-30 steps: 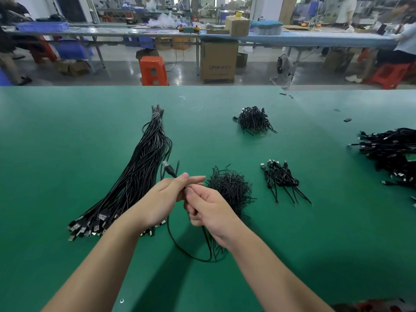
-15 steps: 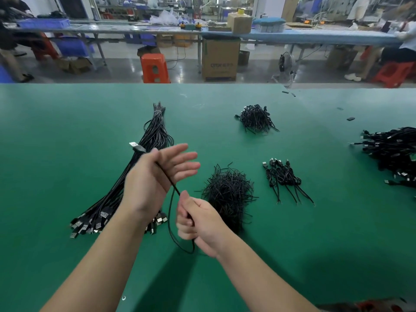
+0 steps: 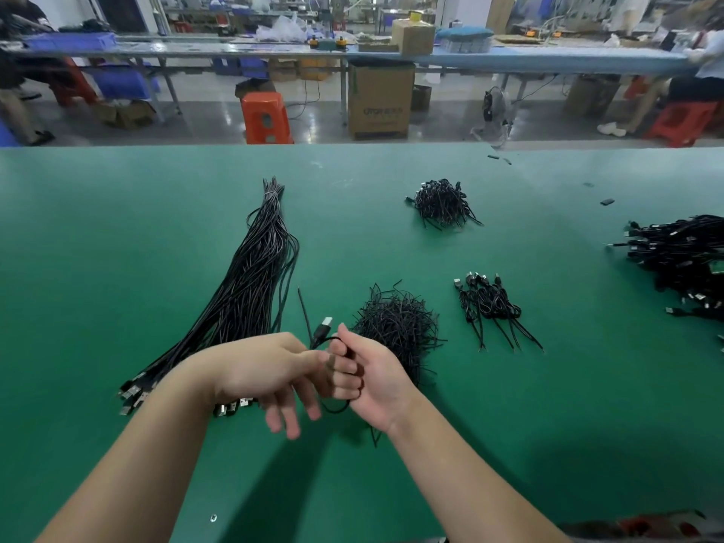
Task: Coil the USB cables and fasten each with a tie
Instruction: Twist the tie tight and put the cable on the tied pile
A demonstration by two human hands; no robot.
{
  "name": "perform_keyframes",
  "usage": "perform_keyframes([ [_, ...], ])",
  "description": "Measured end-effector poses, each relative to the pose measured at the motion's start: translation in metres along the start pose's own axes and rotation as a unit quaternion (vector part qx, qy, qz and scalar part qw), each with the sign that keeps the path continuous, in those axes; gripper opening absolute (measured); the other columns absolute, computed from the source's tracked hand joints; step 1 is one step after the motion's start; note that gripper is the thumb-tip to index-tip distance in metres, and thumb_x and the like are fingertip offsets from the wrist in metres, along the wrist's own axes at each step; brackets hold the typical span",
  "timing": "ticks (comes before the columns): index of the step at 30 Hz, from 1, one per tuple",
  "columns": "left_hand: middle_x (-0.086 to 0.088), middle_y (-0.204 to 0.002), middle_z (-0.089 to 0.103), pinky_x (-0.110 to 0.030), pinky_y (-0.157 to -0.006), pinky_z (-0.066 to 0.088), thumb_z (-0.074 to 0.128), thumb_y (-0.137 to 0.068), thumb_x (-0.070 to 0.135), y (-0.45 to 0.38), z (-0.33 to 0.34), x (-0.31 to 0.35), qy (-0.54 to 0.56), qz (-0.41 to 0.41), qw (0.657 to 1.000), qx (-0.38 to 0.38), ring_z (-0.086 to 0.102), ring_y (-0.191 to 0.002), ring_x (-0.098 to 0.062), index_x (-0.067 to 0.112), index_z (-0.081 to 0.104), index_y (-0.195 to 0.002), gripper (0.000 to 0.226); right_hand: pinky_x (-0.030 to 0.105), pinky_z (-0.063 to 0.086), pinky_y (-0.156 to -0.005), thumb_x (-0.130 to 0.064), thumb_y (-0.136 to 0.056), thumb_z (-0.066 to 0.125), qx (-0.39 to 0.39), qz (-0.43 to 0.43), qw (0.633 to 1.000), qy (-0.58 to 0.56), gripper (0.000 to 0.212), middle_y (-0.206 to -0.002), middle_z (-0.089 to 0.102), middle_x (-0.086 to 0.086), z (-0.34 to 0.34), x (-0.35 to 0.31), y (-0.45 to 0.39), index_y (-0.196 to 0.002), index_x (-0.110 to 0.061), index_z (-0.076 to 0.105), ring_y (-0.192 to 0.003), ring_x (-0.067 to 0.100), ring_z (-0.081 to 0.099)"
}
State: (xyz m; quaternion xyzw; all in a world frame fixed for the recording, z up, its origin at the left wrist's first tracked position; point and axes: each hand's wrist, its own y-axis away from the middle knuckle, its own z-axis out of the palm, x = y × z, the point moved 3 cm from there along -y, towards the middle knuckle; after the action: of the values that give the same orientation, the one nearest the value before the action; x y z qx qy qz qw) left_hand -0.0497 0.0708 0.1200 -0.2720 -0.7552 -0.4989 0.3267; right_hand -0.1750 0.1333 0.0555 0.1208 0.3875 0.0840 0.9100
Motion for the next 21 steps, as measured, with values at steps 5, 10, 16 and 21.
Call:
perform_keyframes([
  [5,-0.005,-0.101,0.072,-0.04,-0.077,0.059,0.037,-0.107,0.04,-0.011,-0.001,0.0,-0.061,-0.006,0.982,0.178,0.07,-0.081,-0.022,0.008,0.068,-0.109,0.045,0.02,0.02,-0.041,-0.041,-0.096,0.052,0.017,-0.065,0.989,0.129,0.036,-0.057,0.032,-0.006,0.001,-0.009,0.001,-0.063,-0.026,0.055,-0.045,0.009,0.02],
  [10,0.011,-0.051,0.04,-0.023,-0.045,0.034,0.038,-0.102,0.053,-0.013,-0.006,-0.007,-0.165,0.013,0.97,0.178,0.035,-0.05,-0.011,0.023,0.063,-0.089,0.042,0.018,0.023,-0.042,-0.037,-0.1,0.049,0.003,-0.102,0.982,0.162,0.038,-0.057,0.036,-0.006,0.004,-0.012,0.008,-0.066,-0.024,0.056,-0.045,0.008,0.024],
  [16,-0.003,-0.129,0.067,-0.033,-0.111,0.044,0.036,-0.095,0.046,-0.024,-0.014,-0.01,0.245,0.224,0.903,0.273,0.06,-0.124,-0.014,0.012,0.055,-0.135,0.056,0.018,0.023,-0.044,-0.032,-0.105,0.045,-0.014,-0.118,0.982,0.144,0.04,-0.057,0.035,-0.005,0.009,-0.01,0.011,-0.067,-0.023,0.053,-0.047,0.009,0.023],
  [21,-0.015,-0.115,0.073,-0.035,-0.098,0.054,0.036,-0.101,0.043,-0.03,-0.011,-0.004,0.375,0.29,0.813,0.338,0.067,-0.114,-0.027,0.004,0.06,-0.122,0.051,0.019,0.024,-0.046,-0.039,-0.101,0.047,-0.028,-0.109,0.981,0.159,0.038,-0.057,0.037,-0.008,0.016,0.006,0.003,-0.066,-0.027,0.053,-0.049,0.008,0.025],
])
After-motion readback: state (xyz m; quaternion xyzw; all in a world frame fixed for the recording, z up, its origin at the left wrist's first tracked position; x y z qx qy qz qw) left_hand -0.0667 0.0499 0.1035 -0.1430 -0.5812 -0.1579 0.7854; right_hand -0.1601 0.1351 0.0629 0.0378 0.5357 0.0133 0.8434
